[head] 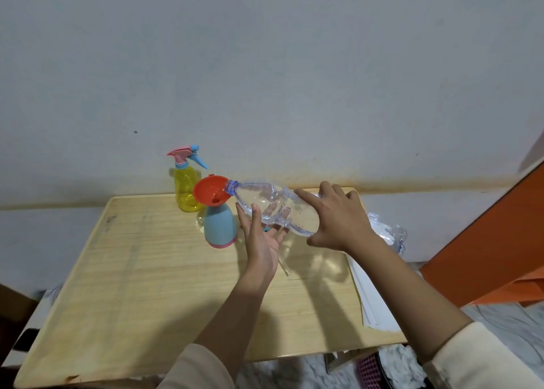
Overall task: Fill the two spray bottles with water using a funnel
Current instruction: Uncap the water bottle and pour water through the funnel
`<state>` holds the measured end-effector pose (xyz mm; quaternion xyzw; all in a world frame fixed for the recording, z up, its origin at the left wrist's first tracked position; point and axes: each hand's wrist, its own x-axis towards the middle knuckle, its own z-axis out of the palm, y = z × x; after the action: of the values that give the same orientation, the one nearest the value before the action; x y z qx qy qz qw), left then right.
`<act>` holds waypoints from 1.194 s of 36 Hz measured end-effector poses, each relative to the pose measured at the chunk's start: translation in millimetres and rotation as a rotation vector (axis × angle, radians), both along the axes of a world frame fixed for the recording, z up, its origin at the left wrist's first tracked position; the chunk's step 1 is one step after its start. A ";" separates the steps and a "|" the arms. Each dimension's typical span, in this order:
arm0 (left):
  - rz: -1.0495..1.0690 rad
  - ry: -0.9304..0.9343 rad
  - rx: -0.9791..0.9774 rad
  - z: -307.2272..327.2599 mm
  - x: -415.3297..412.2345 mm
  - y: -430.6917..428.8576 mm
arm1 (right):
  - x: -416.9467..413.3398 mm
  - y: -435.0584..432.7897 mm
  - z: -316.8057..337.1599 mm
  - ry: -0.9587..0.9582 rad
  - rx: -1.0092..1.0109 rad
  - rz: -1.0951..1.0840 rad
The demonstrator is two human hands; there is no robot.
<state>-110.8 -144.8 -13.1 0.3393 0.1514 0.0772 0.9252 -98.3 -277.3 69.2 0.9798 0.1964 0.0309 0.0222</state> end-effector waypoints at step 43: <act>-0.055 0.011 0.147 3.7 -11.0 16.0 | -15.3 3.5 -20.3 0.029 0.164 -0.058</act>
<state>-121.8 -128.8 -9.4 0.4106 0.1411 0.0609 0.8988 -113.6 -273.7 48.8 0.9839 0.1653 0.0321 -0.0601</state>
